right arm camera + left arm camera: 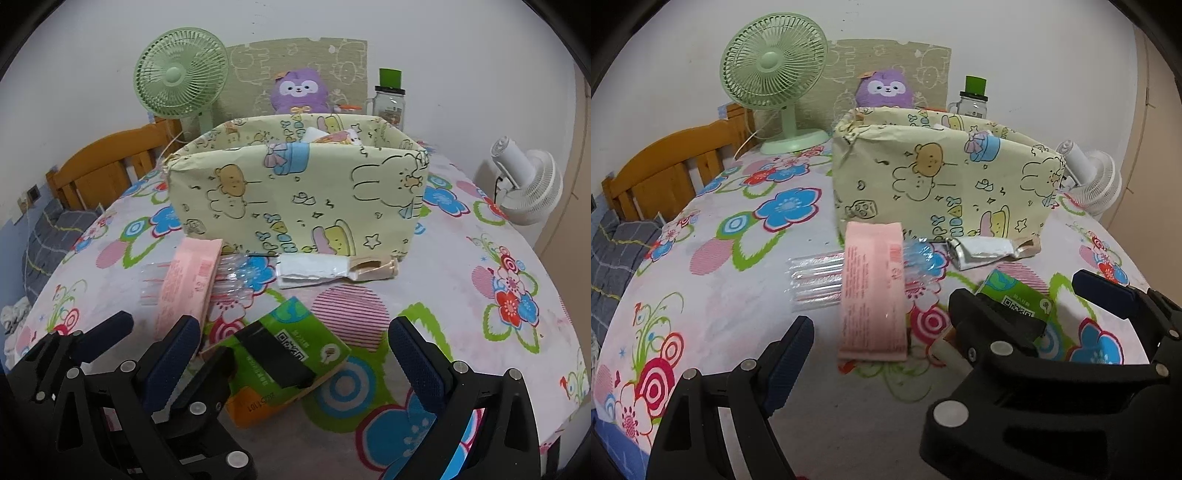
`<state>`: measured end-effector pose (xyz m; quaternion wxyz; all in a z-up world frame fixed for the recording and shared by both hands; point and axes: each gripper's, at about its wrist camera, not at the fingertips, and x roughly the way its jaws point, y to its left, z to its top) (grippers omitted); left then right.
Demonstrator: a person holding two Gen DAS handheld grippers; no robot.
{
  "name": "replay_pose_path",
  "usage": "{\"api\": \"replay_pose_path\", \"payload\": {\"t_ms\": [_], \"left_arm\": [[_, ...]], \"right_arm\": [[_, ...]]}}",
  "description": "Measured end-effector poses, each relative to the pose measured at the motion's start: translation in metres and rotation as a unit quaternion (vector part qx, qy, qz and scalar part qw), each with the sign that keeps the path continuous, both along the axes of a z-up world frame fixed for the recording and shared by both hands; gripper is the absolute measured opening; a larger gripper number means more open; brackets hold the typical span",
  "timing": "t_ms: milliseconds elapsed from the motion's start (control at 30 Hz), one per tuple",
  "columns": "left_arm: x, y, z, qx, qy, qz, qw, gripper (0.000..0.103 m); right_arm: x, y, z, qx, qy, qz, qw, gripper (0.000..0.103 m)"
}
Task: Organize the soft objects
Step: 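Grasp the pink packet with the left gripper while the right grasps the green tissue pack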
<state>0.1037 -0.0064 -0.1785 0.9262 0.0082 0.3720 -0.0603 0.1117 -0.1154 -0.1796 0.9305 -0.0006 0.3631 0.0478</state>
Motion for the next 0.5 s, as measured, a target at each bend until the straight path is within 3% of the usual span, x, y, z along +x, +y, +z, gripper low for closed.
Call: {"api": "replay_pose_path", "payload": {"t_ms": [300, 500], "left_arm": [[-0.009, 0.007, 0.018, 0.001, -0.018, 0.006, 0.9998, 0.086], [-0.022, 0.021, 0.011, 0.005, -0.002, 0.011, 0.9999, 0.087]], "right_arm": [[-0.005, -0.001, 0.015, 0.01, -0.016, 0.001, 1.0, 0.103], [-0.014, 0.011, 0.012, -0.012, -0.016, 0.005, 1.0, 0.103]]}}
